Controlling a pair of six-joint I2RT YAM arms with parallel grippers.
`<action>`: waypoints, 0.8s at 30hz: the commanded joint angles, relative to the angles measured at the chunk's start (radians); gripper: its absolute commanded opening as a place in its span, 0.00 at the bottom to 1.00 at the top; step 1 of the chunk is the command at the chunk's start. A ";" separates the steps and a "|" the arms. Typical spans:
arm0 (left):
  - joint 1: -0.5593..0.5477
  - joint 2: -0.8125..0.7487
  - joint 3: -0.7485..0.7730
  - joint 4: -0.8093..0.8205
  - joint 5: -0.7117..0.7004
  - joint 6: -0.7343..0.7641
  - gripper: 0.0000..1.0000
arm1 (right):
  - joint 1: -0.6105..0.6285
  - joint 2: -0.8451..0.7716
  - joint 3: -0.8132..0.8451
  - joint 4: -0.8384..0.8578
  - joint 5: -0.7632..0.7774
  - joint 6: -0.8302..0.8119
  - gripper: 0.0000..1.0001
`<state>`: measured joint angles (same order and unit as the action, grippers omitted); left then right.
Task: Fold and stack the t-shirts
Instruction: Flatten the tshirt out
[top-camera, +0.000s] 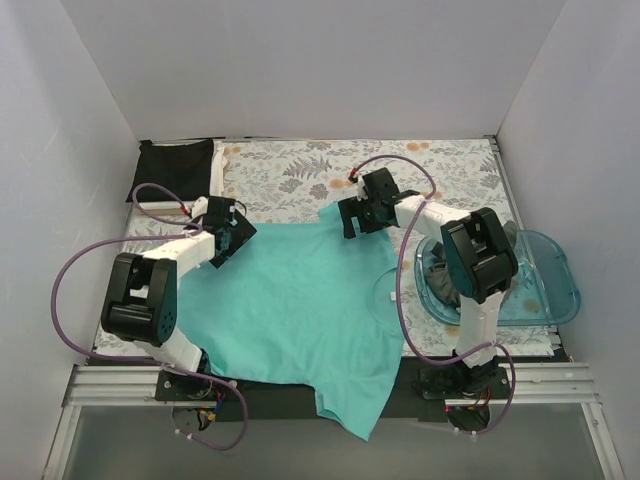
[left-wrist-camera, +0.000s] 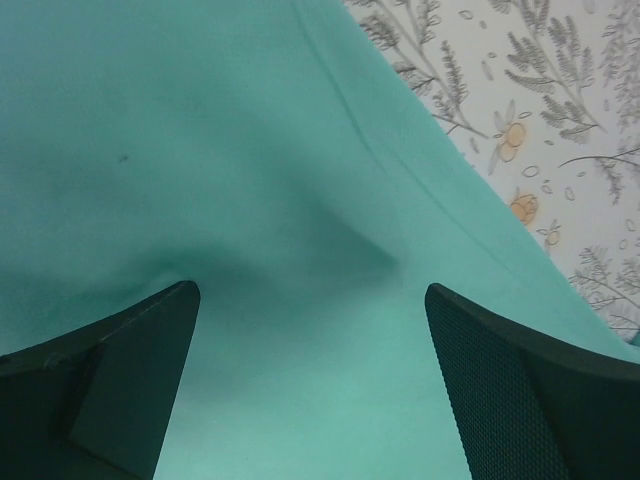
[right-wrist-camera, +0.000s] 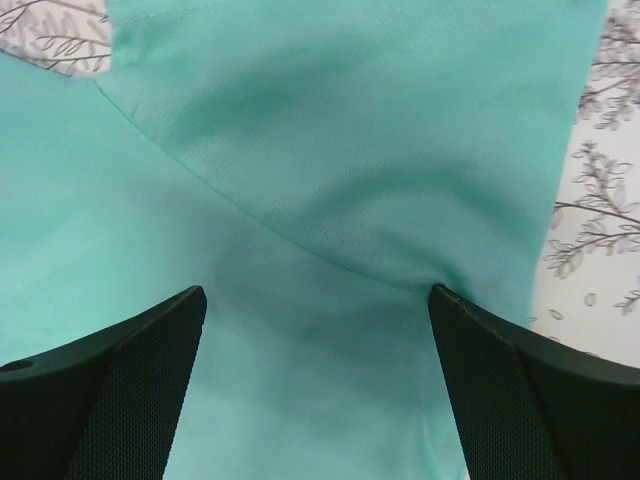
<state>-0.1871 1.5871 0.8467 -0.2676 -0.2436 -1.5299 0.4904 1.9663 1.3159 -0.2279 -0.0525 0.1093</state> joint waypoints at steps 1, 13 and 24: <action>0.002 0.068 0.052 0.019 0.047 0.007 0.96 | -0.050 0.025 0.032 -0.017 0.009 -0.003 0.98; 0.000 0.336 0.305 0.024 0.171 0.036 0.96 | -0.191 0.184 0.268 -0.100 -0.027 -0.039 0.98; -0.021 0.525 0.569 0.022 0.234 0.079 0.97 | -0.299 0.405 0.604 -0.225 -0.056 -0.056 0.98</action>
<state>-0.1986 2.0342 1.3586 -0.1791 -0.0490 -1.4841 0.2260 2.3165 1.8595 -0.3737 -0.1024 0.0711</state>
